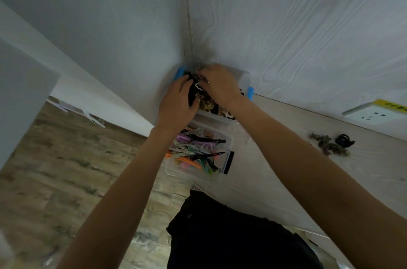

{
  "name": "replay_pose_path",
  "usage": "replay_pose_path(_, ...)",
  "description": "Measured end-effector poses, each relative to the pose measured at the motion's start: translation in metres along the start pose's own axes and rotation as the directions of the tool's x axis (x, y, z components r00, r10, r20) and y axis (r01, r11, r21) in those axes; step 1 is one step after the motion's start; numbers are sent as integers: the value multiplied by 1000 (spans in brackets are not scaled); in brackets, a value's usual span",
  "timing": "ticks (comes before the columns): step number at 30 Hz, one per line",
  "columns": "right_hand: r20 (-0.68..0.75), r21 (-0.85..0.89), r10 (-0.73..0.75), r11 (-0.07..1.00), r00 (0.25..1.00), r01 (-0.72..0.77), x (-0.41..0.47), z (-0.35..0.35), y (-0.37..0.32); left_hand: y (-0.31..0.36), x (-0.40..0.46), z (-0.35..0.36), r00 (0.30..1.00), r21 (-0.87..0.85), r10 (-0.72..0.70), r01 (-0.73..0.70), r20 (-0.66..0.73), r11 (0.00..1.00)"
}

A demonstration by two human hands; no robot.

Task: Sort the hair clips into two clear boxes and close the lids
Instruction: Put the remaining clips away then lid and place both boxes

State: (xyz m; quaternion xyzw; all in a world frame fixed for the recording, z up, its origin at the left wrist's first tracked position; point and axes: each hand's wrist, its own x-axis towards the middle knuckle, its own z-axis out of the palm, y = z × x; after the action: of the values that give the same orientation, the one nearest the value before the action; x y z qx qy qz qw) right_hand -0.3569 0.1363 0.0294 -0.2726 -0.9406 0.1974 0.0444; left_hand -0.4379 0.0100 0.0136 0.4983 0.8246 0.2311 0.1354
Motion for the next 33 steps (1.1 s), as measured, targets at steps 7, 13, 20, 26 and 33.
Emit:
replay_pose_path(7,37,-112,-15,994,999,19,-44,-20,38,3,-4,9,989,164,150,-145,-18,976)
replay_pose_path(13,237,-225,-171,948,956,225,-67,-8,28,6,-4,6,978,292,203,-207,46,934)
replay_pose_path(20,138,-239,28,971,990,6,-98,-25,64,4,-10,8,977,241,213,-206,0,948)
replay_pose_path(26,-69,-184,-1,983,998,-12,-74,-7,31,25,-15,19,899,61,376,-398,224,915)
replay_pose_path(33,-169,-281,163,937,972,-207,-64,-3,37,10,7,6,986,98,168,-168,9,981)
